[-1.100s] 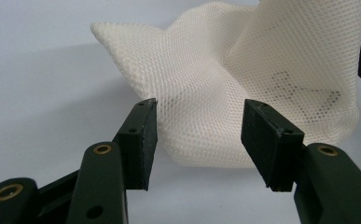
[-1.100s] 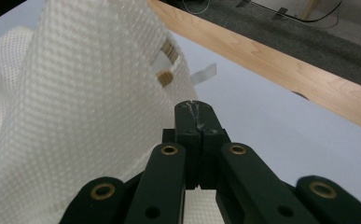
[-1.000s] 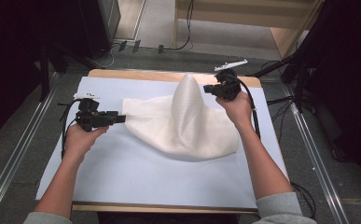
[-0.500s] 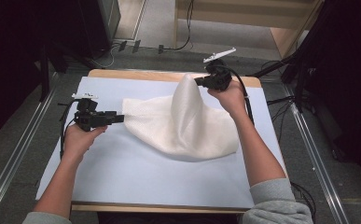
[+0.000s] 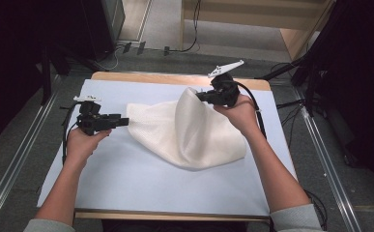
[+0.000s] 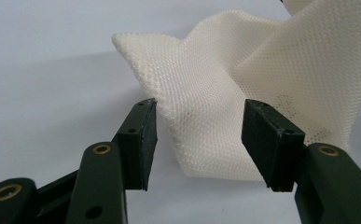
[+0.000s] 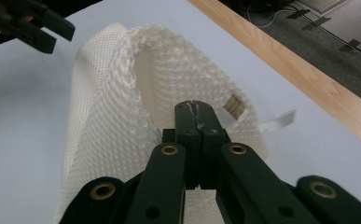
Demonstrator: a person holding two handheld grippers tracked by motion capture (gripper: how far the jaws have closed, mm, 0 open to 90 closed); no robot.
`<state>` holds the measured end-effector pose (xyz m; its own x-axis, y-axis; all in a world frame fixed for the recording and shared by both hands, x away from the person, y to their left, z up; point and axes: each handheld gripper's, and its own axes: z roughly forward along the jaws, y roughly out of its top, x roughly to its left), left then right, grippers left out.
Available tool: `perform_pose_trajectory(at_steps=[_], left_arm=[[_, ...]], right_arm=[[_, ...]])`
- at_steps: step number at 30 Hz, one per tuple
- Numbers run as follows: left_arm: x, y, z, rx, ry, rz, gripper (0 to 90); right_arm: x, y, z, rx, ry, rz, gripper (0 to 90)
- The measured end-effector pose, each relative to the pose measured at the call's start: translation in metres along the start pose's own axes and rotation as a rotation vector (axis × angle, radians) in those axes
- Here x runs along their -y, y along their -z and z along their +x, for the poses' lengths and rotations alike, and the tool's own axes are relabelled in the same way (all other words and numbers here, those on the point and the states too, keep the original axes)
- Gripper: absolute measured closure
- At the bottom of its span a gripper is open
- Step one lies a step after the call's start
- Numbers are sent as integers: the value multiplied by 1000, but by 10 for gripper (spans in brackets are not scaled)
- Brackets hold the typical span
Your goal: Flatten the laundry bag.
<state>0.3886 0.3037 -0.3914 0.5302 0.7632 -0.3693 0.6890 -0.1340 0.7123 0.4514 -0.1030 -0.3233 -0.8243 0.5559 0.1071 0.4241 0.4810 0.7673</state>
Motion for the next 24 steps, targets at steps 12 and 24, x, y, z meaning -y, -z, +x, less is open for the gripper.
perform_pose_trajectory(at_steps=[12, 24], left_arm=[[-6, -8, -5, 17, -16, 7, 459], [-14, -21, -18, 57, -56, 18, 464]], right_arm=[[33, 19, 16, -40, -4, 2, 900], [80, 26, 29, -16, -23, -28, 900]])
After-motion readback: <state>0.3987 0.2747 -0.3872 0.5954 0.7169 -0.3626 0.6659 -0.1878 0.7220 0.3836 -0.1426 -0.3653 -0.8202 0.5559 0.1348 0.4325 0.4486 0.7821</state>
